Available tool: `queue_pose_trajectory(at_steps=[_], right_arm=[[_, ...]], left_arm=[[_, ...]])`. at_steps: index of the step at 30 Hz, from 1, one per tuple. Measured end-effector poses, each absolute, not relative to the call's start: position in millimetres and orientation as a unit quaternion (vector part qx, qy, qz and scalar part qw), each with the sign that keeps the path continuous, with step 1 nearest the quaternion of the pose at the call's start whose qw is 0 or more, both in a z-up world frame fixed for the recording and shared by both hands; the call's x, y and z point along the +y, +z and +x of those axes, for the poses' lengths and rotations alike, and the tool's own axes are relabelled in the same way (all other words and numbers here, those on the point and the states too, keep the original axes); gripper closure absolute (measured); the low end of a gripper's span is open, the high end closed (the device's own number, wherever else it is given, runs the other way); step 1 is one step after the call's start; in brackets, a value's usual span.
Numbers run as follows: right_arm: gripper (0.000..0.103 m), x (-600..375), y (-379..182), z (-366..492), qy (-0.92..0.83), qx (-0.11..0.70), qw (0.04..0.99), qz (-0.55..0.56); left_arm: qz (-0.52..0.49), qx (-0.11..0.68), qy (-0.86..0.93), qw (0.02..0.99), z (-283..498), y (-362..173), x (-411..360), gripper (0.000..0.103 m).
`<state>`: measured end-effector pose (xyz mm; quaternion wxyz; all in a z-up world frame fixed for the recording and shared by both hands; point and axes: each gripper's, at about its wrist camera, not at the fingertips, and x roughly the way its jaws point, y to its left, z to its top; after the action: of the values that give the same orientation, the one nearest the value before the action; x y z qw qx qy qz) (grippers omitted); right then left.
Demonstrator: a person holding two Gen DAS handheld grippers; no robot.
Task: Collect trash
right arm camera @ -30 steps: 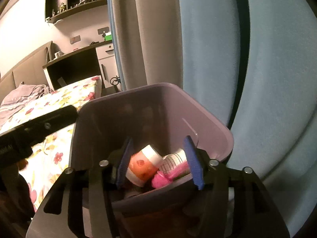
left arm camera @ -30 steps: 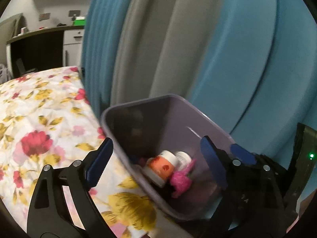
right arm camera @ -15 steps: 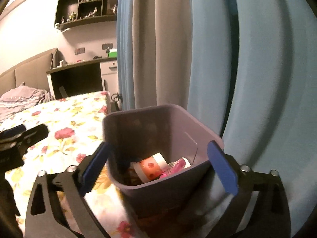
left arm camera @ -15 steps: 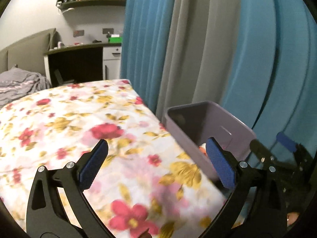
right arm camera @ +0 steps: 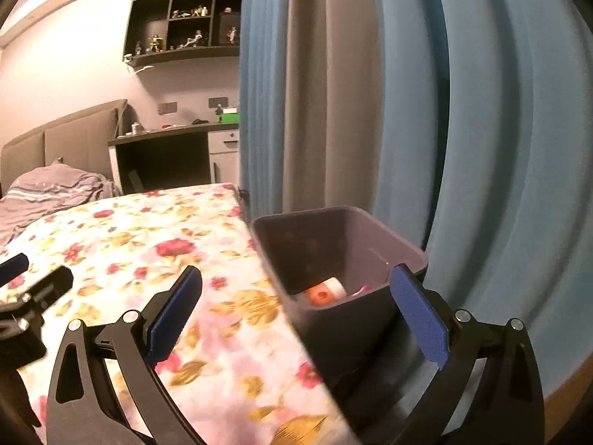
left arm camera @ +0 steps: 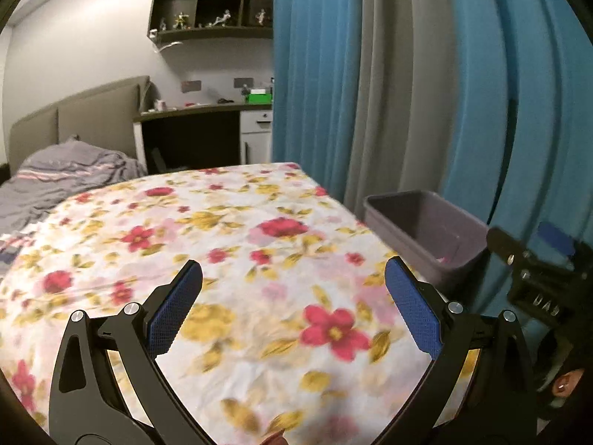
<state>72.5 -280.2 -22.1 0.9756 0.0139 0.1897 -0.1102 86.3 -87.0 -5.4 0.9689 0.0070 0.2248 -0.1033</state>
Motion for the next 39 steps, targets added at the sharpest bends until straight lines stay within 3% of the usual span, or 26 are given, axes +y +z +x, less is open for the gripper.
queue_pose_trajectory(at_steps=[14,39], right_arm=[[0.006,-223.0,-17.4,31.8,-0.088,0.179,0.98,0.0],[0.006,-209.8,-15.6,25.4,-0.082,0.176,0.981,-0.007]], left_arm=[[-0.013,0.213,-0.069,0.974,38.3,0.5,-33.7,0.006],[-0.029,0.212,-0.077,0.974,30.4,-0.9,-27.5,0.006]])
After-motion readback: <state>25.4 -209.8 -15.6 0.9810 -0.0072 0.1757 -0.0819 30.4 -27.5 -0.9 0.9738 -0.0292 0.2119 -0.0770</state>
